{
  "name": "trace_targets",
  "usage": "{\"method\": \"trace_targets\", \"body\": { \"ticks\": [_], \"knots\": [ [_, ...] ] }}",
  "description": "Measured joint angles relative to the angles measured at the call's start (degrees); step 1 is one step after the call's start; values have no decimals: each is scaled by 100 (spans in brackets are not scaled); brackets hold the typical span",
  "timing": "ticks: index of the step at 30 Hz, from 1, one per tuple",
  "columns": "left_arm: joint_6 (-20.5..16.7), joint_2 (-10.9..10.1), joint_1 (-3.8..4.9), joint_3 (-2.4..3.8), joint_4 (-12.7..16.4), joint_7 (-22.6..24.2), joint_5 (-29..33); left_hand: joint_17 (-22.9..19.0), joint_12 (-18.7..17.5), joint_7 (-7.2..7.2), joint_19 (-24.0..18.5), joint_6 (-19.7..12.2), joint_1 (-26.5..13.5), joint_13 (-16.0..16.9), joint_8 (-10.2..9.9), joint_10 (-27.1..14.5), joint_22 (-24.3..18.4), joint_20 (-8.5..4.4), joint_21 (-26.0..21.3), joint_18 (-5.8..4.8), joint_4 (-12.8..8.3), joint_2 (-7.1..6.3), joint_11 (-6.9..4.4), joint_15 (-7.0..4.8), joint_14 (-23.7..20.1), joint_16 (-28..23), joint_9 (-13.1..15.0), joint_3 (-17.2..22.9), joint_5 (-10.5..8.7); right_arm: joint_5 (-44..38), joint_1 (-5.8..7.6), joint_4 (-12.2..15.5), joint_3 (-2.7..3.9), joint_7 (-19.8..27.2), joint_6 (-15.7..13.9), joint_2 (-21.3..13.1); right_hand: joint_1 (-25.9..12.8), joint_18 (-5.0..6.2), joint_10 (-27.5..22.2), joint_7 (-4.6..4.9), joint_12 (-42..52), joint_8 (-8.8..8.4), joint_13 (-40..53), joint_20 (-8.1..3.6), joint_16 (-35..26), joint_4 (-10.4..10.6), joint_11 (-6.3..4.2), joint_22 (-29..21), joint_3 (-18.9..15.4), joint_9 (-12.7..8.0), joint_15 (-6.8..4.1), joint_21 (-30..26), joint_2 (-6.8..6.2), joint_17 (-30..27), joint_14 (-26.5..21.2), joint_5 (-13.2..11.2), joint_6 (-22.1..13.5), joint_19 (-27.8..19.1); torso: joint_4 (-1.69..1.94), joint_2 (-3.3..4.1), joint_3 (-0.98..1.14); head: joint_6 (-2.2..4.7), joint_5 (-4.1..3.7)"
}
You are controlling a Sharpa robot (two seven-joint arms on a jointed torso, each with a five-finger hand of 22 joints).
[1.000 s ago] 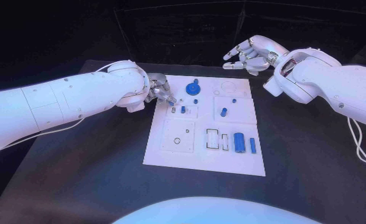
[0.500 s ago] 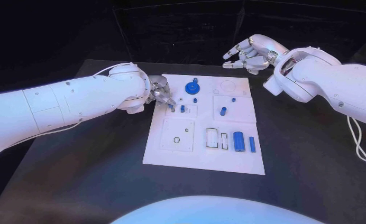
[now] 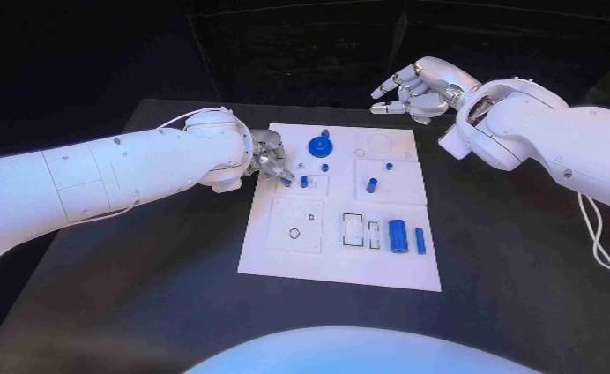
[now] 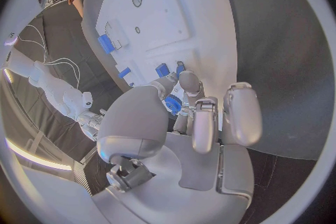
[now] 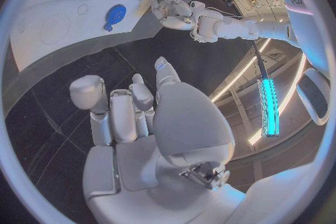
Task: Assemble the parts on the task board
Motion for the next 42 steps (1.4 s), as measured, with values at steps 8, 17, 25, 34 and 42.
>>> {"method": "trace_targets", "body": {
  "ticks": [8,17,25,34,42],
  "knots": [
    [11,2,3,-11,9,0,-5,0,0,1,0,-1,0,7,25,22,0,0,0,0,0,0,-21,0,0,0,-2,1,-16,0,0,0,0,0,3,-1,0,0,0,0,0,0,0,0,0,0,0,0,0,0,0,0,0,0,0,0,0,0,1,-1,0,5,-1],
    [29,-3,3,-12,29,-25,-15,0,0,2,0,-1,-2,12,26,22,8,0,0,0,13,-2,-21,0,0,0,-2,19,-21,-1,0,-1,0,0,9,-1,0,0,0,0,0,0,1,0,0,0,0,-8,0,0,0,0,0,0,0,0,0,0,1,-1,-3,2,-1],
    [70,-18,3,-20,77,-52,-27,0,0,12,0,-8,-25,9,40,38,32,0,0,0,37,-11,-3,0,0,0,13,91,2,-1,0,-9,0,3,15,4,0,0,0,0,0,0,1,0,0,0,0,-7,0,0,0,0,0,0,0,0,0,0,2,-1,-5,-4,3],
    [93,-4,1,-16,60,-64,-45,0,0,0,0,7,-61,-6,81,54,45,0,0,0,71,-56,-12,0,0,0,37,200,2,-1,0,-16,0,6,20,10,0,0,0,0,0,0,1,0,0,0,0,-7,0,0,0,0,0,0,0,0,0,0,2,-1,-5,-16,11],
    [120,64,2,-13,-30,-65,-48,0,0,-1,0,23,-102,-21,94,66,44,0,0,0,54,-104,-22,0,0,0,51,283,1,-1,-1,-20,0,8,21,8,0,0,0,0,0,0,1,0,0,0,0,-6,0,0,0,0,0,1,0,0,0,0,-4,2,-4,-32,4]
  ]
}}
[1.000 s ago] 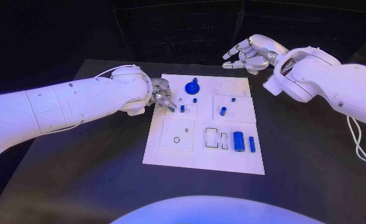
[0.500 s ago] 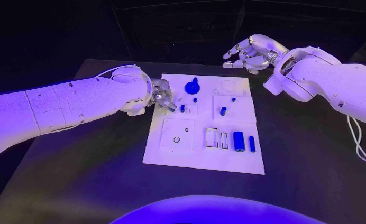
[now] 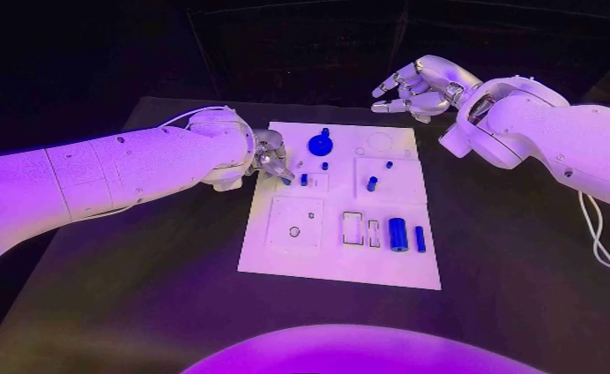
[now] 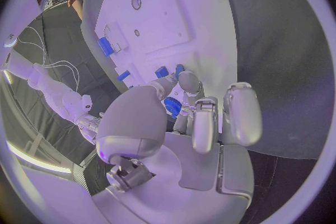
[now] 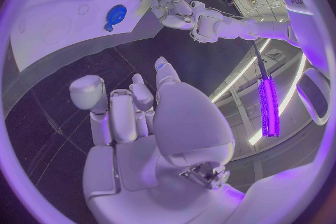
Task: Assemble the parts on the task board
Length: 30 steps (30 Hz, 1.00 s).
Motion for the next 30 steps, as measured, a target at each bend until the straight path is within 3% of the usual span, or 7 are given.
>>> {"method": "trace_targets", "body": {
  "ticks": [13,24,25,27,30],
  "knots": [
    [169,178,10,2,-168,-71,-14,0,0,-4,0,-4,-64,1,60,7,6,0,0,0,20,-63,11,0,0,0,26,73,-4,0,0,-12,0,0,3,23,0,0,0,0,0,0,-15,0,0,13,0,-14,-13,-5,0,0,46,-11,0,0,0,0,0,0,5,-8,7],
    [272,217,19,9,-207,-119,-18,0,0,-12,0,-14,-92,1,60,6,6,0,0,0,26,-35,13,0,0,0,36,79,0,0,0,-32,0,-1,17,42,0,1,0,0,-21,0,-24,0,0,13,0,-29,-13,-4,0,-26,46,-17,0,0,0,0,-1,-1,6,-19,-18],
    [274,218,19,9,-210,-120,-18,0,0,-12,0,-14,-155,-6,59,6,3,0,0,0,35,-25,13,0,0,0,43,89,0,0,0,-34,0,-1,19,45,1,0,0,0,-21,0,-25,0,0,13,0,-29,-13,-4,0,-26,46,-17,0,0,0,0,-1,-2,5,-19,-19],
    [274,222,18,5,-218,-125,-13,0,0,-20,0,-6,-449,-36,88,6,-7,0,0,0,-191,-83,13,0,0,0,50,359,1,0,0,-40,0,-1,22,49,1,0,0,0,-21,0,-34,0,0,13,0,-40,-13,-4,0,-26,46,-29,0,0,0,0,3,-3,5,-21,-21],
    [272,223,9,-3,-233,-135,-5,0,0,-47,0,27,-765,-64,89,6,-18,0,0,0,-132,-217,10,0,0,0,55,290,28,0,0,-49,0,-1,25,55,1,0,-2,0,-21,0,-34,0,-15,13,3,-43,-13,-4,0,-26,46,-31,0,0,0,0,6,-3,3,-22,-24]
  ]
}}
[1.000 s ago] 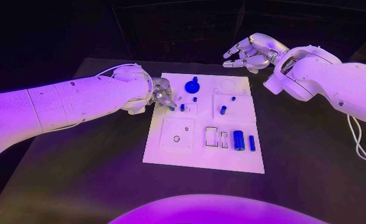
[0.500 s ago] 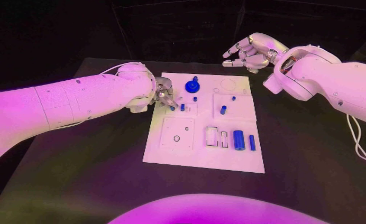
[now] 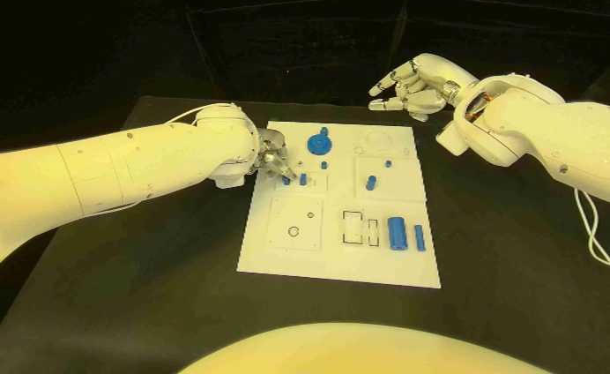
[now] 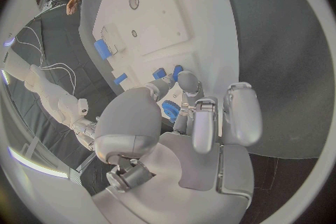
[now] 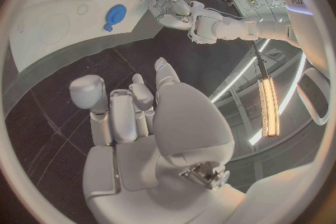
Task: Assemble the parts on the task board
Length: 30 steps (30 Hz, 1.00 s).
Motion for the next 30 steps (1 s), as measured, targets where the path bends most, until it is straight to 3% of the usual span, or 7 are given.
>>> {"method": "trace_targets", "body": {
  "ticks": [3,10,18,21,23,24,30],
  "knots": [
    [-13,0,-16,-10,-26,-18,9,0,0,-4,0,67,-362,-30,5,8,-4,0,-23,0,234,-154,-8,0,0,0,4,-389,-3,0,0,-6,0,0,3,3,0,-1,-19,0,0,0,-7,0,-10,0,19,-14,0,0,0,0,0,-7,0,0,0,0,0,0,-2,0,7],
    [-89,-1,-19,-14,-87,-39,58,0,-28,-4,0,67,-827,-88,5,-33,-8,0,-23,0,695,-288,-9,0,0,0,-15,-1150,-5,13,0,-16,0,0,5,8,-38,0,-40,1,0,5,-13,0,-9,50,-3,-21,-50,0,0,-37,38,-9,0,0,-41,0,0,-3,-2,17,12],
    [-281,-92,-24,-15,-24,-33,159,0,-29,-5,0,66,-646,-116,2,-75,-41,0,-92,0,929,-107,-9,0,0,0,-11,-1856,-5,40,0,-26,0,4,11,3,-38,0,-40,1,1,21,-19,0,-9,10,-2,-33,-90,0,0,-37,38,-11,0,0,-41,0,0,-4,-5,24,-6],
    [-434,-157,-25,-10,36,8,220,0,-212,25,-23,26,-456,-340,-35,-248,-139,-22,-204,0,977,-35,13,0,0,0,-12,-2054,-5,45,-1,-36,0,4,13,3,-38,0,-40,1,1,21,-19,0,-9,10,-2,-33,-90,1,0,-37,38,-11,0,-24,-40,0,0,-4,-6,24,-16],
    [-573,-195,-25,-7,59,71,291,0,-444,66,-146,-120,-364,-608,-106,-476,-414,4,-460,28,1007,17,56,0,0,-86,-21,-2177,-5,48,-1,-44,0,5,14,3,-38,0,-40,1,1,21,-19,0,-8,10,-2,-33,-90,1,0,-37,38,-11,0,-24,-41,0,0,-4,-6,20,-22],
    [-658,-212,-25,-6,65,122,346,0,-563,112,-276,-244,-299,-689,-166,-642,-701,23,-735,136,1021,18,104,1,0,-242,-45,-2248,-5,49,-1,-49,-1,5,15,3,-38,0,-40,1,1,21,-19,0,-8,10,-2,-33,-90,1,0,-37,38,-11,0,-24,-41,0,0,-4,-6,20,-27],
    [-1216,-262,-2,-1,79,600,777,-269,-1007,459,-1132,-913,311,-999,-447,-1465,-2558,270,-2614,490,1064,104,435,334,-111,-1431,-296,-2623,136,57,-1,-92,-2,5,21,18,-38,-1,-40,1,1,21,-18,0,-8,10,-2,-33,-90,1,0,-37,38,-11,0,-23,-40,0,0,-3,-3,24,-42]
  ]
}}
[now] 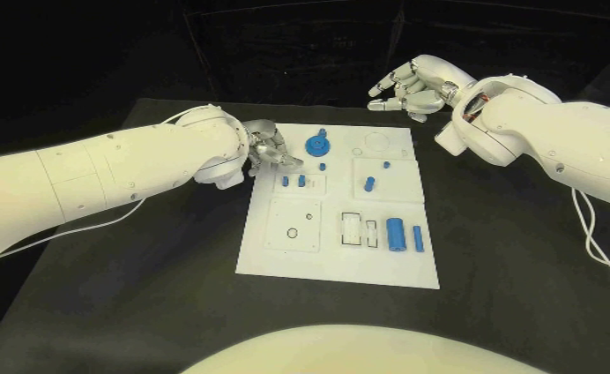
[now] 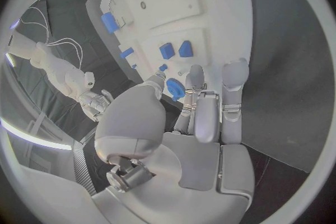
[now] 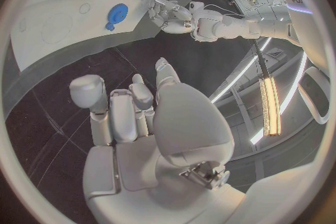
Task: Assemble the parts on the task board
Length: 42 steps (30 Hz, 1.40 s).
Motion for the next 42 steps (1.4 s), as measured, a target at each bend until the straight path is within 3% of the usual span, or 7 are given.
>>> {"method": "trace_targets", "body": {
  "ticks": [2,7,14,23,26,33,42],
  "knots": [
    [-155,9,2,0,-6,200,116,-437,-117,81,-260,-81,318,-98,-44,-211,-527,59,-568,90,-113,73,67,58,-253,-419,-84,16,60,1,-1,-10,0,0,2,7,0,0,0,0,0,0,0,0,0,0,0,0,0,0,0,0,0,0,0,0,0,0,1,2,1,1,-1],
    [-433,115,4,-5,-68,698,283,-1087,-409,150,-426,-150,1291,-357,-184,-597,-827,158,-969,92,-624,207,150,115,-664,-1002,-304,421,85,4,-2,-22,0,0,5,19,0,0,0,0,0,0,0,0,0,0,0,0,0,0,0,0,0,0,0,0,0,0,0,5,3,7,-5],
    [-756,366,4,-14,-218,1462,144,-1707,-759,221,-536,-28,1944,-789,-669,-862,-946,231,-1181,91,-1165,-126,253,210,-1134,-1466,-860,962,85,6,-2,-21,0,3,6,31,0,0,0,0,0,0,1,0,0,0,0,1,0,0,0,0,0,1,0,0,0,0,-10,9,3,41,-51],
    [-934,747,-24,-171,-562,1923,-697,-1501,-957,315,-463,201,1638,-1123,-1013,-1049,-889,305,-1124,91,-1202,-483,354,306,-939,-1064,-1260,915,58,8,-3,-18,0,8,6,47,17,0,1,0,0,0,1,0,1,0,0,1,0,0,0,0,17,1,0,1,0,0,-13,9,1,71,-127],
    [-932,895,-57,-201,-712,1969,-965,-1272,-1058,306,-298,321,1635,-1298,-1162,-1076,-790,313,-974,91,-1236,-486,343,301,-701,-738,-1429,881,58,9,-3,-18,0,11,6,49,23,0,1,0,0,0,1,0,1,0,0,1,0,0,0,0,23,1,0,1,0,0,-6,9,-3,80,-143],
    [-885,1071,-112,-258,-977,2008,-1386,-856,-1155,230,279,611,1635,-1588,-1420,-1033,264,259,137,31,-1279,-486,301,237,-293,-183,-1707,838,58,10,-3,-19,0,18,4,64,23,0,1,0,0,0,1,0,1,0,0,1,0,1,0,0,23,1,0,1,0,0,-4,7,1,89,-136],
    [-819,1238,-153,-278,-1171,2011,-1612,-722,-1274,202,436,768,1681,-1794,-1600,-971,741,242,599,-3,-1373,-440,281,220,-175,8,-1878,903,58,10,-4,-19,0,24,3,69,23,0,1,0,0,0,1,0,1,0,0,1,0,1,0,0,23,1,0,1,0,0,-4,6,2,96,-150]
  ]
}}
